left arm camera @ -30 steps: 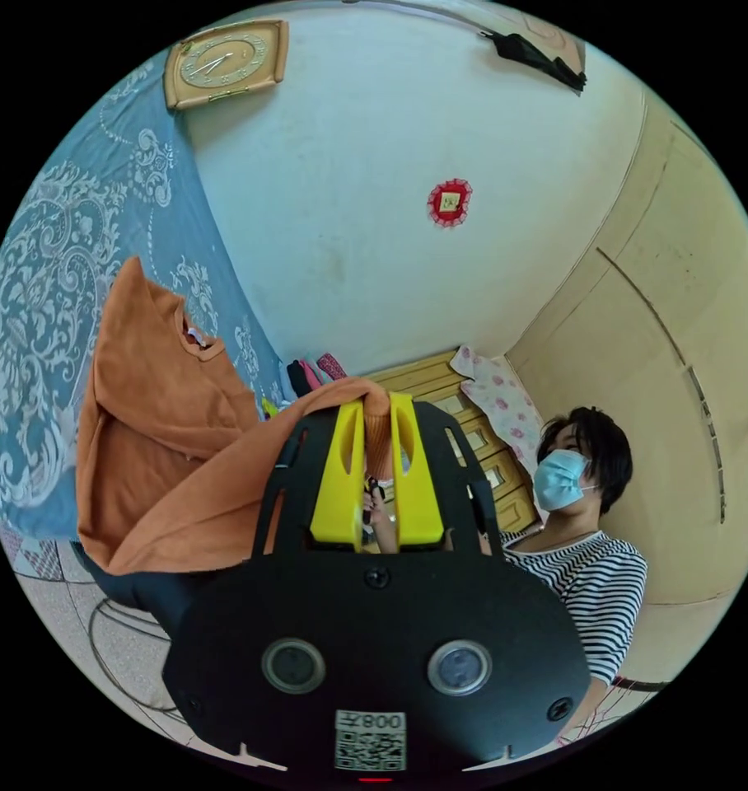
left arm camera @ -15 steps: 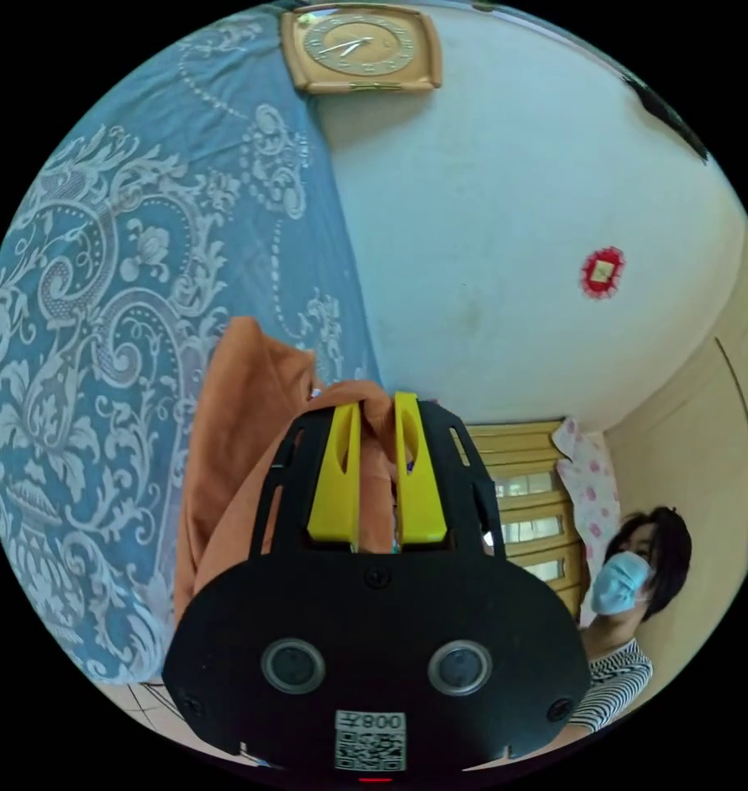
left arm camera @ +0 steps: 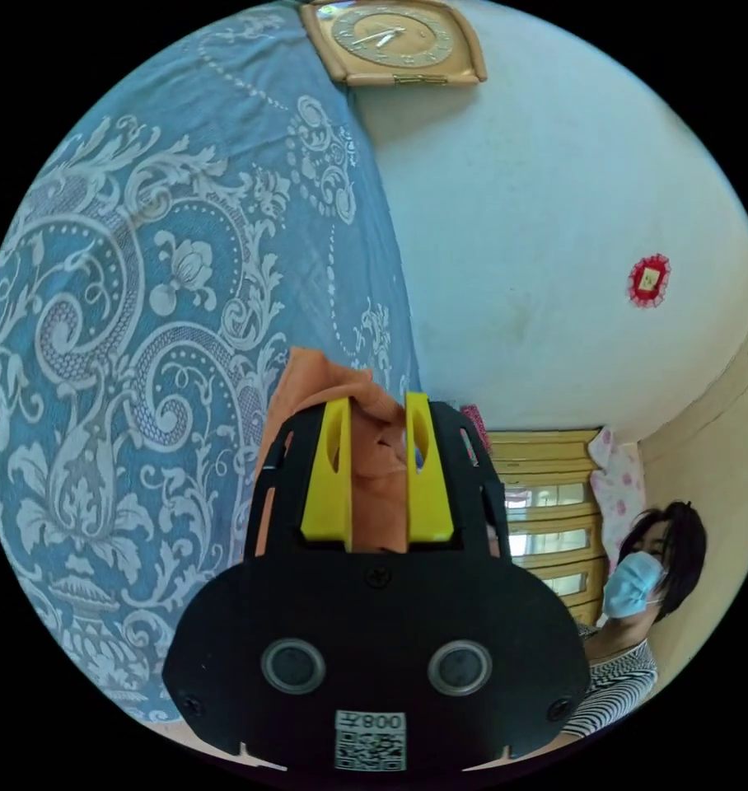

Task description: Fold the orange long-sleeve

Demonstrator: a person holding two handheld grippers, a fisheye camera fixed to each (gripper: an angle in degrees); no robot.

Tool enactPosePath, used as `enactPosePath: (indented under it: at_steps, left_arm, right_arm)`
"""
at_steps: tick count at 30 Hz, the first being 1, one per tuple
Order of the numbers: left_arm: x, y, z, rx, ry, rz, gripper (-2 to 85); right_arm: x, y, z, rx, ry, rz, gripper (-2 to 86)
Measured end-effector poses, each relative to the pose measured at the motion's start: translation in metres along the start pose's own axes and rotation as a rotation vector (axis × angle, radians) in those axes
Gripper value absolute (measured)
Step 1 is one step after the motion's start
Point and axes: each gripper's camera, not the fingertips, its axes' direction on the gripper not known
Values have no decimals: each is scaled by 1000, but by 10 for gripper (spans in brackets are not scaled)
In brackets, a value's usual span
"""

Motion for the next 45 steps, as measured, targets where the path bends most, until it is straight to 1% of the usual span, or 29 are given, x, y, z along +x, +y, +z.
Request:
enactPosePath:
  at_steps: [2,7,9,11,13,14,15,17,18,20,21,22,23,25,26,29,31,33,38,45]
  left_arm:
    - [10,-8,-5,7,83,-50,113]
    - [52,-15,-17,52,131,-28,111]
    - [72,-13,-22,71,137,-5,106]
    - [99,-6,-30,143,166,47,93]
    - [121,2,-37,208,187,91,88]
    - [139,6,-38,221,156,132,89]
    - [149,8,-37,213,121,159,90]
    - [193,11,-16,77,-78,261,101]
    - [203,10,-8,35,-124,286,104]
    - [242,8,22,-95,-327,394,115]
    - [251,7,30,-117,-393,418,117]
    - [265,5,44,-151,-503,460,120]
    - [278,4,61,-197,-612,516,120]
    - [289,1,84,-256,-768,539,116]
    - [294,1,97,-292,-837,569,111]
    - [319,7,111,-293,-982,644,80]
    - [332,10,113,-309,-1002,677,61]
    - [343,12,107,-304,-970,680,44]
    - [379,21,65,-193,-814,653,27]
    - [423,21,29,-81,-734,694,24]
  right_arm:
    - [-8,-8,9,2,-42,3,72]
    - [-47,-24,29,40,-129,-47,77]
    - [-66,-25,36,62,-134,-85,76]
    - [-91,-23,46,76,-89,-155,76]
    - [-130,-20,71,39,64,-261,77]
    - [-140,-19,78,28,111,-288,77]
    - [-159,-19,94,9,201,-338,79]
    - [-186,-19,120,-20,331,-421,82]
    - [-202,-21,138,-38,425,-458,84]
    - [-223,-24,166,-81,555,-515,87]
    - [-234,-27,186,-106,650,-547,88]
    - [-243,-29,205,-127,753,-577,88]
    - [-246,-31,215,-140,802,-583,89]
    - [-251,-37,252,-215,932,-588,88]
    - [-252,-38,259,-227,956,-584,87]
    - [-267,-39,280,-191,1070,-606,65]
    - [-282,-41,290,-197,1104,-626,52]
    - [-292,-43,293,-208,1107,-641,32]
    - [-321,-45,280,-178,997,-660,8]
    - [-375,-40,249,-49,859,-740,2]
